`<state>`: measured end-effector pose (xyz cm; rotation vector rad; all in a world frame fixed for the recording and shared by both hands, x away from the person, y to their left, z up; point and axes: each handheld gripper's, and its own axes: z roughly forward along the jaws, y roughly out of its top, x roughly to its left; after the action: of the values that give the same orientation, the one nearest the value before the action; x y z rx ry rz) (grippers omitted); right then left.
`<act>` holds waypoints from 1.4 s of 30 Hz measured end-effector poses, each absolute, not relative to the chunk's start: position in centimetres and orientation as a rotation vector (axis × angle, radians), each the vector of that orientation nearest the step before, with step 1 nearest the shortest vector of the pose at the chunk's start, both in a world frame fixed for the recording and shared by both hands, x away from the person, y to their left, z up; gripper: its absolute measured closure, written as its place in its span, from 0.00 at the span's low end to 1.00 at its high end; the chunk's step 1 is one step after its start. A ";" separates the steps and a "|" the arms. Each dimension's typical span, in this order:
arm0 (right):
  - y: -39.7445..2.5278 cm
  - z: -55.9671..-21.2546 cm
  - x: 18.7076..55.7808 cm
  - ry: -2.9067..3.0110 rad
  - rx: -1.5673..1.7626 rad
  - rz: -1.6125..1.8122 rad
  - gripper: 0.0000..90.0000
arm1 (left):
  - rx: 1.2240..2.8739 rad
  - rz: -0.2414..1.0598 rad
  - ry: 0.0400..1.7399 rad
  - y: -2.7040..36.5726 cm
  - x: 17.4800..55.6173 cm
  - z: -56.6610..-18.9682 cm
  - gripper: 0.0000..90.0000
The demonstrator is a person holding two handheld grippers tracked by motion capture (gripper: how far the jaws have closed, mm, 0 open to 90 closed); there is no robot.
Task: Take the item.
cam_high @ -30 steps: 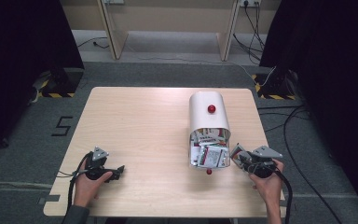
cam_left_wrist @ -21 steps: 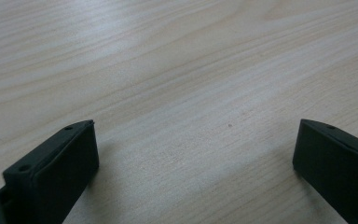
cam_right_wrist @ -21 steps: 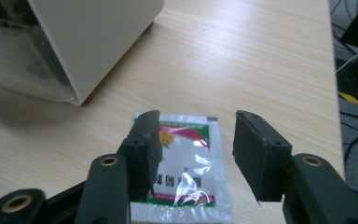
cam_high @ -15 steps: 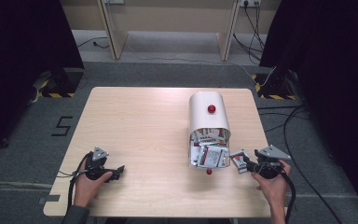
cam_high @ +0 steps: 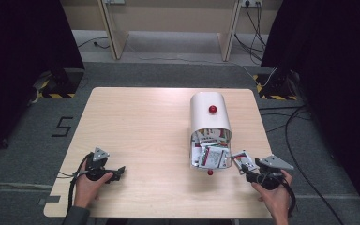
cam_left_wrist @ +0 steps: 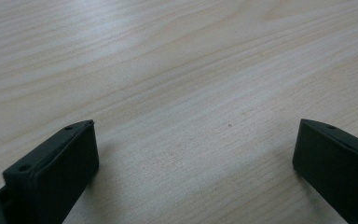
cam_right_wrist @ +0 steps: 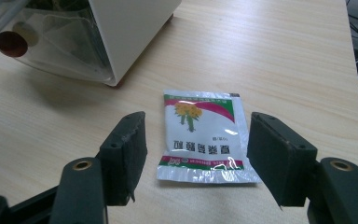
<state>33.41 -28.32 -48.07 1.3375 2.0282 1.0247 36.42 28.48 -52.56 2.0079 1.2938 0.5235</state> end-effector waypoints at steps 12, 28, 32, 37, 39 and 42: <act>-28.2 -48.2 31.3 2.024 1.330 1.047 0.39 | 2.008 0.523 1.294 28.5 36.4 -52.6 0.00; -28.3 -49.1 29.2 2.018 1.317 1.052 0.38 | 2.008 0.523 1.294 28.5 36.4 -52.6 0.00; -28.2 -49.4 29.1 2.026 1.324 1.047 0.38 | 2.008 0.523 1.294 28.5 36.4 -52.6 0.00; -28.2 -49.6 28.7 2.031 1.319 1.043 0.38 | 2.008 0.523 1.294 28.5 36.4 -52.6 0.00; -28.1 -49.8 28.5 2.034 1.330 1.047 0.38 | 2.008 0.523 1.294 28.5 36.4 -52.6 0.00; -28.2 -50.2 28.3 2.046 1.327 1.041 0.38 | 2.008 0.523 1.294 28.5 36.4 -52.6 0.00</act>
<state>28.32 -28.18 -50.17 1.3270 2.0462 1.0405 36.42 28.48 -52.56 2.0078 1.2938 0.5233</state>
